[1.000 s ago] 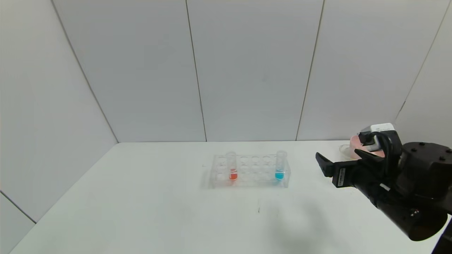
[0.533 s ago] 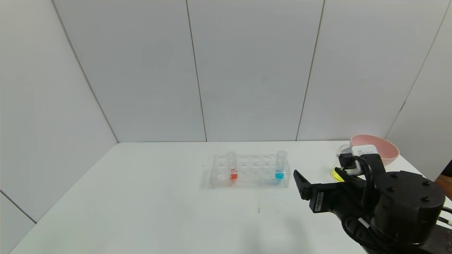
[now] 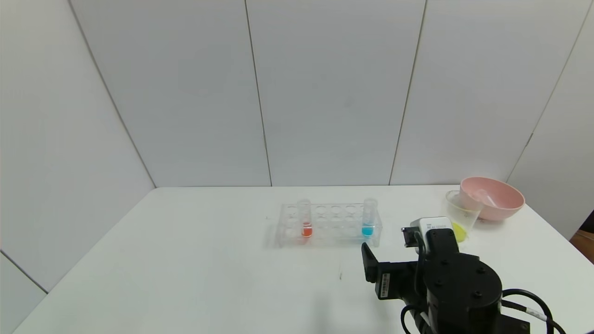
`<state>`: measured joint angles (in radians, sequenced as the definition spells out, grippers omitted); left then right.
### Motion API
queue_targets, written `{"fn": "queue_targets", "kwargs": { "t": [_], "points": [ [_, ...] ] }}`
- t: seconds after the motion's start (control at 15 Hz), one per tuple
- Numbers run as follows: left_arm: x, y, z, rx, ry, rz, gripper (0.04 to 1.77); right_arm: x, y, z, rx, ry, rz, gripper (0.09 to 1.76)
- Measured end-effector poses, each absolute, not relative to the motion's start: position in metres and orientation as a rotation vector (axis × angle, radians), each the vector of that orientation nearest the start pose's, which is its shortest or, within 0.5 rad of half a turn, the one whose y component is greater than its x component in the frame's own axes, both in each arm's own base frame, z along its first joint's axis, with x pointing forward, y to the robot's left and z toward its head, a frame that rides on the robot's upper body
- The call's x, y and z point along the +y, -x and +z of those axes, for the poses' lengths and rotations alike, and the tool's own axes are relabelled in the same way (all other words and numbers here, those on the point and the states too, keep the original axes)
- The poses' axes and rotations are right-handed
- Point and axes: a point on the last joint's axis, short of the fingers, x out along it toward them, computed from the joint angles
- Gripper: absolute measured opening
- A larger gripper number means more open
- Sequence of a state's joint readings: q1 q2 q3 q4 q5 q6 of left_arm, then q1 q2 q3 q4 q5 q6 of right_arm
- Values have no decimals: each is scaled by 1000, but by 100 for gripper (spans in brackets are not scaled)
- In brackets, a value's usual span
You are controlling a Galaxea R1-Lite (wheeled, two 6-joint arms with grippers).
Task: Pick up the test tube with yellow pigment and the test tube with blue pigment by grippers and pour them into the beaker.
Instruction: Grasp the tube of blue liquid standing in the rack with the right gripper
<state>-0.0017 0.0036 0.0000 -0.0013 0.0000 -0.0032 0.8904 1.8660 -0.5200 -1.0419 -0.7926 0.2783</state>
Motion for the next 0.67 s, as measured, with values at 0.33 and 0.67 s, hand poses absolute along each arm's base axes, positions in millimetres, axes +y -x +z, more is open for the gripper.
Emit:
{"fn": "queue_targets", "kwargs": {
  "t": [0.33, 0.67],
  "points": [
    [0, 23, 76, 2, 3, -2, 176, 223, -210, 89, 210, -57, 45, 170],
    [0, 23, 76, 2, 3, -2, 176, 225, -249, 88, 186, -44, -10, 170]
  ]
}}
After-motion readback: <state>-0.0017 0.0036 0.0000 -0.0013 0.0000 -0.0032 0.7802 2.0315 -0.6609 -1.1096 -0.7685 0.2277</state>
